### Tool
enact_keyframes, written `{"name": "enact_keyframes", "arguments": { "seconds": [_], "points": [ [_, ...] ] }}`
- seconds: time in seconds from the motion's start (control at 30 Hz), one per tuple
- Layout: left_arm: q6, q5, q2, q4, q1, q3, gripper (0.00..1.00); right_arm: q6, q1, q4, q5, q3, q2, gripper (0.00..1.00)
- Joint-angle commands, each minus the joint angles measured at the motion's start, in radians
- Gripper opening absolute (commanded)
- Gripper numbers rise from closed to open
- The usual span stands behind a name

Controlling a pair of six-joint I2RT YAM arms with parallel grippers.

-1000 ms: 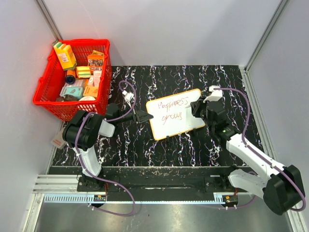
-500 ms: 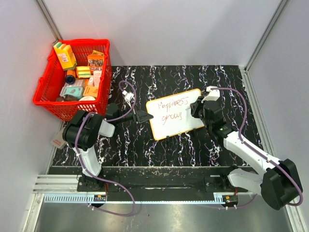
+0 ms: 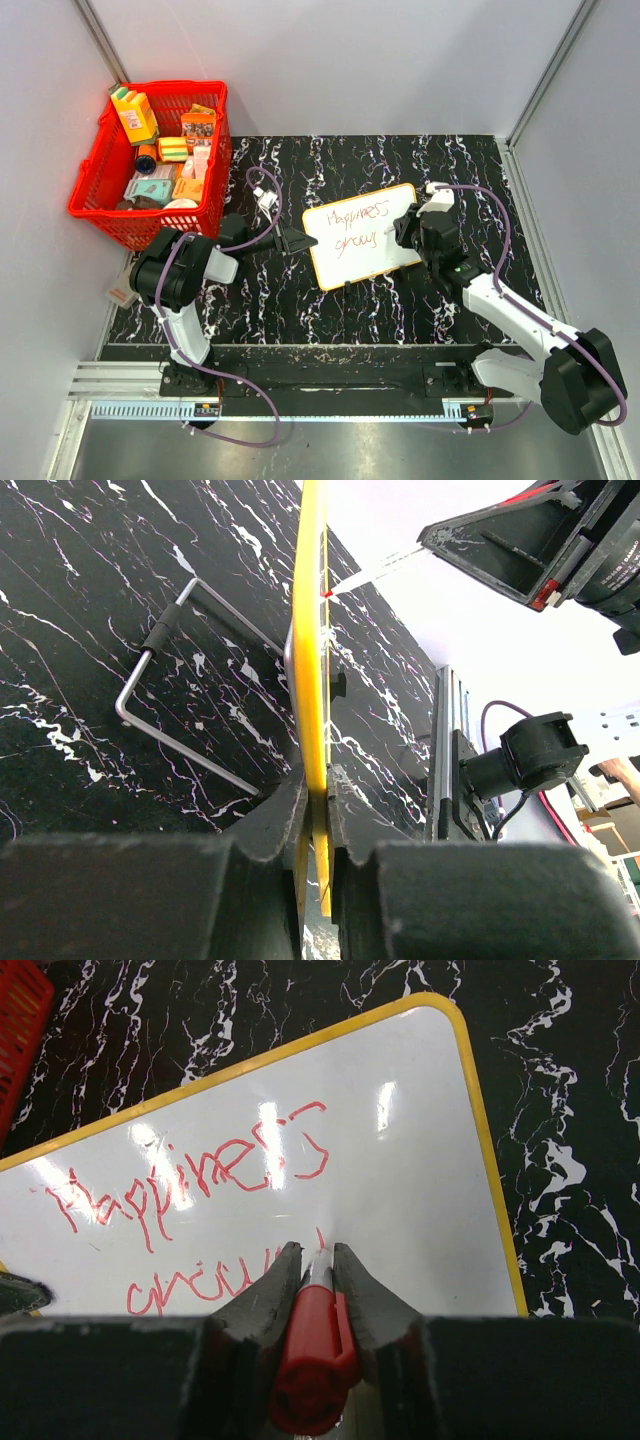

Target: Write a sentence on the whiteboard

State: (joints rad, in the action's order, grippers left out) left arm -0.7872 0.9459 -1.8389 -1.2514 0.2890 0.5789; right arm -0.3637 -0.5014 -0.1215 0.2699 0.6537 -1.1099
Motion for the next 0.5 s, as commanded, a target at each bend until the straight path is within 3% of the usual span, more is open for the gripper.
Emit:
{"name": "enact_keyframes", "arguments": {
  "seconds": [0.0,0.47],
  "points": [
    [0.039,0.017,0.035,-0.109,0.009,0.006,0.00,-0.012,0.004,0.019,-0.020,-0.025,0.009,0.00],
    [0.042,0.017,0.033,-0.106,0.012,0.007,0.00,-0.017,0.004,0.028,-0.020,-0.023,0.015,0.00]
  ]
}}
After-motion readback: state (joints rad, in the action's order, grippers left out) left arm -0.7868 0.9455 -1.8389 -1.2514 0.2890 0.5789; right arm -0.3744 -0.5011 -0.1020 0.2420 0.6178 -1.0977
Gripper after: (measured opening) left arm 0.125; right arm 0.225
